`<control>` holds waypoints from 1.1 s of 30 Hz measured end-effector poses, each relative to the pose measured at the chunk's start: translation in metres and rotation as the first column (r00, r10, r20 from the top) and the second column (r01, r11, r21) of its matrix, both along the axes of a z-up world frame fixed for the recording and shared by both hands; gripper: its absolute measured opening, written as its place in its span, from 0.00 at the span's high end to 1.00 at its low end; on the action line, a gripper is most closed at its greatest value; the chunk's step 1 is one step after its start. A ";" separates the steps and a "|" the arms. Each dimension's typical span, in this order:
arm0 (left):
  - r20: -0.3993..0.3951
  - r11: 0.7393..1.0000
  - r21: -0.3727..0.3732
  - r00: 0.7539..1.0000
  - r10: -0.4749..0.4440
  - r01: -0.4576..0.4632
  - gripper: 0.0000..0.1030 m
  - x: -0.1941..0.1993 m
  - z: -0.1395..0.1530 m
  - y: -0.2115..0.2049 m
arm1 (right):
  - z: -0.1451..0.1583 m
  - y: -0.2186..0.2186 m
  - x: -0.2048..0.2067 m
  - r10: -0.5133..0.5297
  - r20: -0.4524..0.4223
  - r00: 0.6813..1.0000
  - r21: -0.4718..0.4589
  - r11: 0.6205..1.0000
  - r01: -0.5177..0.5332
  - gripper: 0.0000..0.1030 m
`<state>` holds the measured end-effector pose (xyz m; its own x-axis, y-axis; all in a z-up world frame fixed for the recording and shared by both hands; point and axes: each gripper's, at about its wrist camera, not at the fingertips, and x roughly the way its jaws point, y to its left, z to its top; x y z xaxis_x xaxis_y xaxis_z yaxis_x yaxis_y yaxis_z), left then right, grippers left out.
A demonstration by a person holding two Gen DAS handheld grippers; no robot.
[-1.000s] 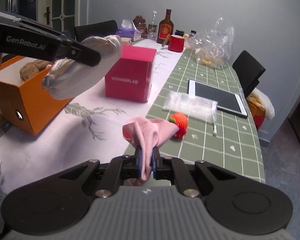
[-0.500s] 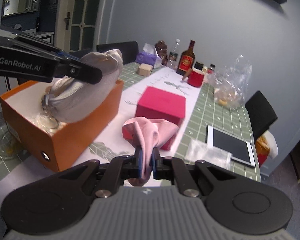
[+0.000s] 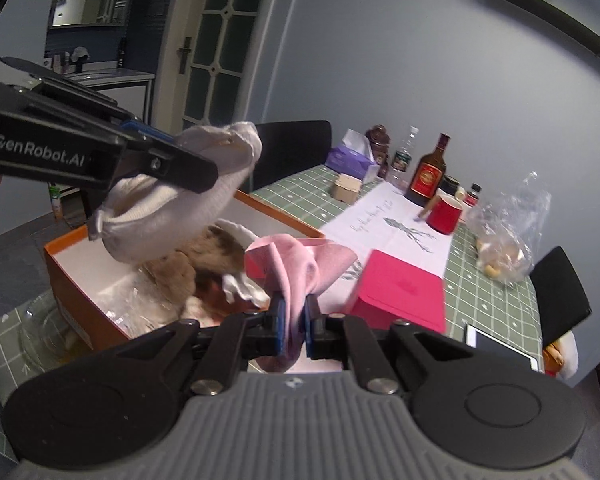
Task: Organize soft objects
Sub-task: 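Carry the beige pad and pink cloth into the orange box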
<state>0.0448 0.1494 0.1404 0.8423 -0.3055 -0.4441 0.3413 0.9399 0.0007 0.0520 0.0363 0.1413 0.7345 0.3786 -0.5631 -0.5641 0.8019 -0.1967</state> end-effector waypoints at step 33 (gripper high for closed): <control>-0.341 0.983 0.183 0.939 0.043 0.021 0.83 0.045 -0.091 0.048 | -0.068 0.094 0.033 0.115 -0.192 0.975 -0.005 0.993 -0.119 0.93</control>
<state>0.0898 0.1972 0.0493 0.6322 -0.1845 -0.7525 0.3407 0.9385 0.0562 0.0852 0.1298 0.0734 0.5643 0.4452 -0.6953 -0.6822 0.7258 -0.0890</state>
